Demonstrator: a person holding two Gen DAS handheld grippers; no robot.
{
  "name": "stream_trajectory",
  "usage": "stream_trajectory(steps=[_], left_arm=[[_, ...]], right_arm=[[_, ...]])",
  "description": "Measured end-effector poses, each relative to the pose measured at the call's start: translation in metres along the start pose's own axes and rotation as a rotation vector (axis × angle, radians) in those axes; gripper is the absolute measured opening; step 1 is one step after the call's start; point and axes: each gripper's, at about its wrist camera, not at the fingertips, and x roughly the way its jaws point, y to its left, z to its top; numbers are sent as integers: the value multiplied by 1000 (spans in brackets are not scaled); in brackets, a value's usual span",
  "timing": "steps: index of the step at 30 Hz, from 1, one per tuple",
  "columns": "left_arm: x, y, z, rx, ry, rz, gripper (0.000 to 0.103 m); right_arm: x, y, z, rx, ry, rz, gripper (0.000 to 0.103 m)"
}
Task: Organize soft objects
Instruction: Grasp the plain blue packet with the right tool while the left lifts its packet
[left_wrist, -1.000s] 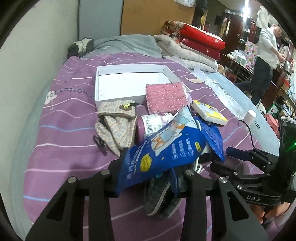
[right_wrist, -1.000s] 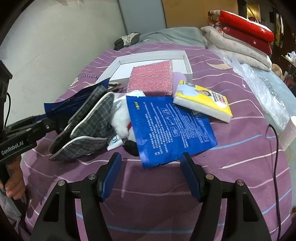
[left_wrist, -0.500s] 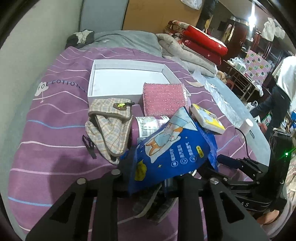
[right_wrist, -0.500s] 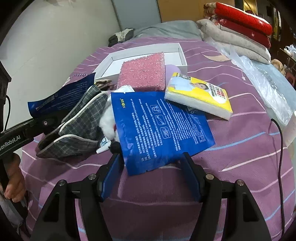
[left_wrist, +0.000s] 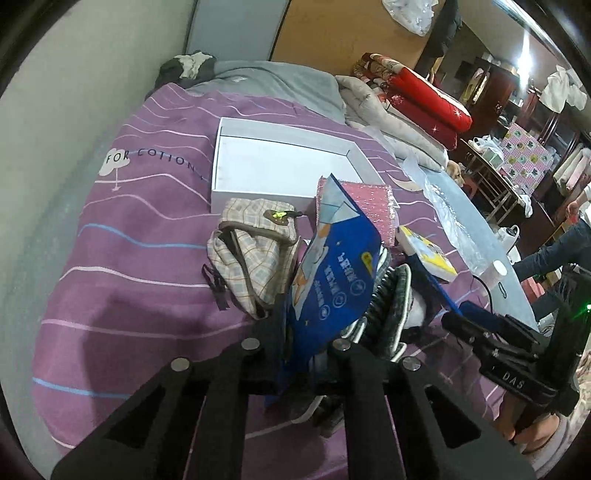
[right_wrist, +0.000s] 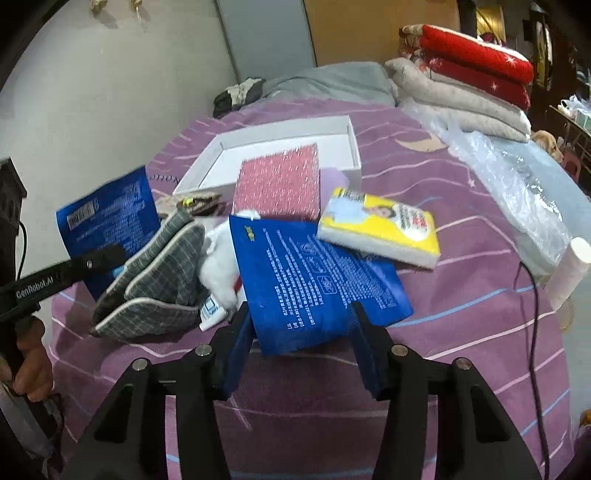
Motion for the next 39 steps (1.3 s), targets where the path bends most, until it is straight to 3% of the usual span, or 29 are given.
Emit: stream_trajectory(steps=[7,11,16,31,39], left_arm=[[10,-16,8,50,4,-17,8],[15,-25,12,77,12,-8,7],[14,-27,14,86,15,9,6],[-8,-33,52,102,36,78,6],[-1,-41,107,63,24,7,6]], right_arm=[[3,2,9,-51,-50,-121,46],[23,2,19,-81,-15,-155,17],[16,-10,24,-3,-8,-70,5],[-24,0,84,80,-17,94,4],[-15,-9,145,219,-50,242,4]])
